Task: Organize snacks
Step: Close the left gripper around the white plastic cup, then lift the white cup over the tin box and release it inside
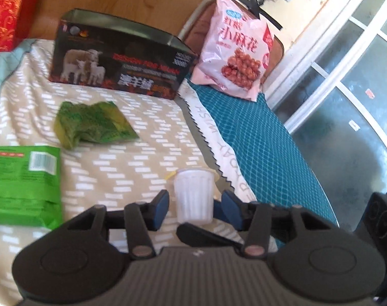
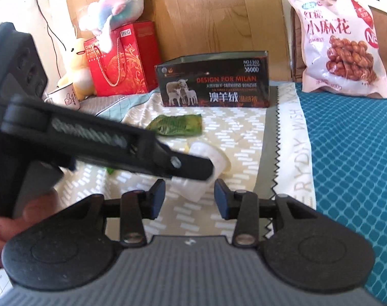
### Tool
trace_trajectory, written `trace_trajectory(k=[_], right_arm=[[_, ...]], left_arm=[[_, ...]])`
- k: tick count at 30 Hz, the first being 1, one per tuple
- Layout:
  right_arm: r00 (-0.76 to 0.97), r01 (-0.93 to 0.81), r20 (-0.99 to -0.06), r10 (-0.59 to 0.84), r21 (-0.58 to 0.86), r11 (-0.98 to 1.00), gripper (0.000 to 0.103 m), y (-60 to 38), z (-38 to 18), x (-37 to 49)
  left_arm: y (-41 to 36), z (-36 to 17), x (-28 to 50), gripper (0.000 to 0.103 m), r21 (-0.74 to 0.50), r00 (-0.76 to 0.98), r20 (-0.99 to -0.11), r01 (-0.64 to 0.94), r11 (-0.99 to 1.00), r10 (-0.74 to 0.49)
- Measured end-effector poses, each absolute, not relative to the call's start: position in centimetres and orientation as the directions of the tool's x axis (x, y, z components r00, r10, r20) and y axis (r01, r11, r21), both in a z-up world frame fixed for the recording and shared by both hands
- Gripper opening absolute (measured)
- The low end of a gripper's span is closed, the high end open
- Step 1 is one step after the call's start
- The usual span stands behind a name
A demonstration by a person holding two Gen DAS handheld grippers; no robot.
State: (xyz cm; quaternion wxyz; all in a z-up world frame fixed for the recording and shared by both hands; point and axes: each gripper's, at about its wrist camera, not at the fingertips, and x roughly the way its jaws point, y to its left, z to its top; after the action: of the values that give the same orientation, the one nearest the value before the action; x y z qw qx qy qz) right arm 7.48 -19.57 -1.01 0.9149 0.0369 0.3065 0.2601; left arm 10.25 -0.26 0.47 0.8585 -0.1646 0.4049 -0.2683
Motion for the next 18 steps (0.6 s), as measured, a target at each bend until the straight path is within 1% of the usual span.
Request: trace_trajectory(k=[2,5,7,9,13,18], right_arm=[[0.673,-0.458,-0.537,0.508,0.236,0.857,0.045,-19.6,-1.1,7.5],[0.671,-0.464,-0.529,0.519,0.246,0.851,0.044,-19.7,-1.2,7.7],[0.678,-0.461,-0.525,0.514,0.24,0.854,0.039,-19.6,-1.0,7.9],[0.694,-0.459,-0.522,0.497,0.212,0.863,0.039,-19.3,-0.6,8.1],[0.745,-0.476,-0.445,0.496,0.166,0.864,0.039,-19.3,1.4,9.7],[0.805,-0.474,-0.354,0.476,0.098,0.875,0.039,-18.9,4.0,15.2]], left_arm=[[0.0,0.7,10.2,0.047,-0.5,0.531,-0.606,0.325,0.803,-0.592],[-0.5,0.4,11.0,0.038,-0.502,0.507,-0.622,0.328,0.8,-0.597],[-1.1,0.4,11.3,0.038,-0.481,0.513,-0.636,0.322,0.816,-0.577],[-1.3,1.2,11.9,0.038,-0.467,0.526,-0.629,0.333,0.819,-0.572],[-1.3,4.4,14.2,0.038,-0.449,0.571,-0.585,0.363,0.816,-0.576],[-2.1,8.2,20.0,0.038,-0.409,0.644,-0.533,0.373,0.833,-0.549]])
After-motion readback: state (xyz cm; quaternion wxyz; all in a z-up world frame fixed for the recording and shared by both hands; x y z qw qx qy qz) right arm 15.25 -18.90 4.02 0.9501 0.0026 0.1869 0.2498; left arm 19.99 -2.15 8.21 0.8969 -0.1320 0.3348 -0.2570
